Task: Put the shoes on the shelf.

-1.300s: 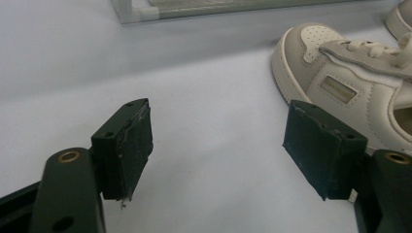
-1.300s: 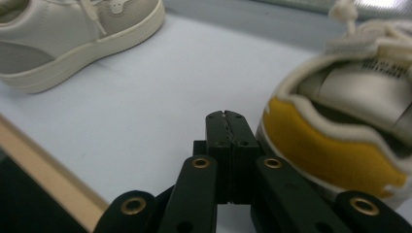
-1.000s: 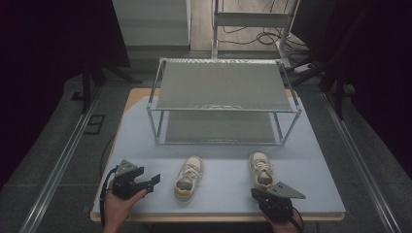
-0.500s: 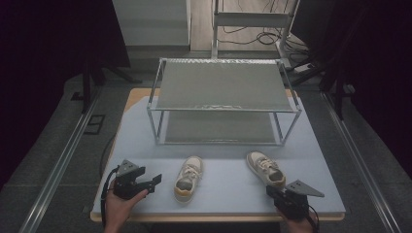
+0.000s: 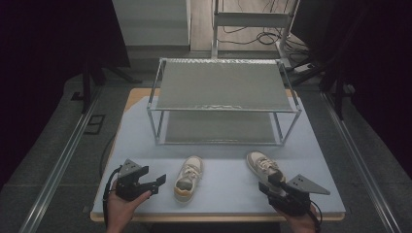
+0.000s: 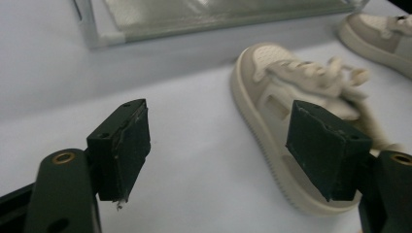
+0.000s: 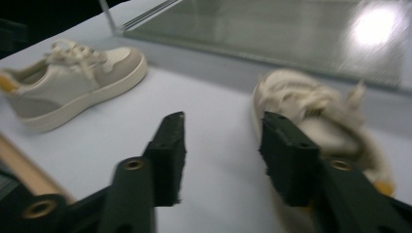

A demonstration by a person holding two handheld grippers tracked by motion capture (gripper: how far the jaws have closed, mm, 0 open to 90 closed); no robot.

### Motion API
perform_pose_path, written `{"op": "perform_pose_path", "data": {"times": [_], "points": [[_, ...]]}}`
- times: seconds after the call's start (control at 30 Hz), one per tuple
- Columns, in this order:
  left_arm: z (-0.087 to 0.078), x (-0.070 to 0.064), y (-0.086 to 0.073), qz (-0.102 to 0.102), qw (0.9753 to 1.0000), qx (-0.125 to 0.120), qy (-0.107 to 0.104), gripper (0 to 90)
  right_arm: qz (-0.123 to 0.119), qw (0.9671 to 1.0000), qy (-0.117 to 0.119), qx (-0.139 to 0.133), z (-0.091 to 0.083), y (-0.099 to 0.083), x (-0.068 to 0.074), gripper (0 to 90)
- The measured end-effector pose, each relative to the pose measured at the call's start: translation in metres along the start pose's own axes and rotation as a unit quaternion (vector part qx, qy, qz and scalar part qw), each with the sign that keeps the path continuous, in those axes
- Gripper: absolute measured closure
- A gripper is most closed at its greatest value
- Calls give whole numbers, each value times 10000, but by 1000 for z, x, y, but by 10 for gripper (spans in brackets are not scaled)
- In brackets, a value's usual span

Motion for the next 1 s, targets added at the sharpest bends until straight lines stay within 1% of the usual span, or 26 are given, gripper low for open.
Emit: {"op": "perform_pose_path", "data": {"times": [0.03, 0.07, 0.13, 0.23, 0.33, 0.4, 0.5, 0.63, 0.77, 0.83, 1.0], "points": [[-1, -3, 2, 15, 10000, -5, -11, 229, -49, 9999, -83, -29, 1, 5, 0, 465], [-2, -5, 3, 22, 10000, -17, -18, 222, -82, 9999, -126, -50, 1, 9, -1, 450], [-3, -11, 5, 68, 10000, 10, -17, 210, -114, 9998, -170, -59, 3, 16, -4, 417], [-2, -19, 8, 65, 10000, 24, -11, 206, -119, 9996, -272, -30, 6, 24, -11, 375], [1, -29, 11, 114, 9999, 80, -16, 196, -111, 9995, -296, 17, 9, 29, -16, 332], [5, -36, 12, 172, 9997, 141, -36, 187, -112, 9992, -380, 35, 9, 29, -18, 315], [11, -46, 13, 244, 9995, 200, -66, 172, -66, 9990, -443, 44, 7, 27, -21, 292], [22, -60, 14, 305, 9989, 362, -28, 140, -27, 9983, -576, 101, 3, 24, -25, 259], [28, -69, 13, 329, 9984, 451, -20, 116, 79, 9976, -658, 175, 3, 22, -32, 235], [32, -73, 13, 349, 9982, 488, 44, 108, 108, 9972, -702, 222, 5, 20, -34, 219], [43, -82, 12, 389, 9969, 670, 99, 88, 148, 9960, -795, 373, 12, 15, -38, 192]]}}
Point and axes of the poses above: each handheld gripper's, and its own axes: z roughly forward along the jaws, y roughly out of its top, x roughly to its left, the point moved 2 cm from there along z, roughly forward along the jaws, and after that the axes turned 2 degrees about y, right-handed, at the moved point
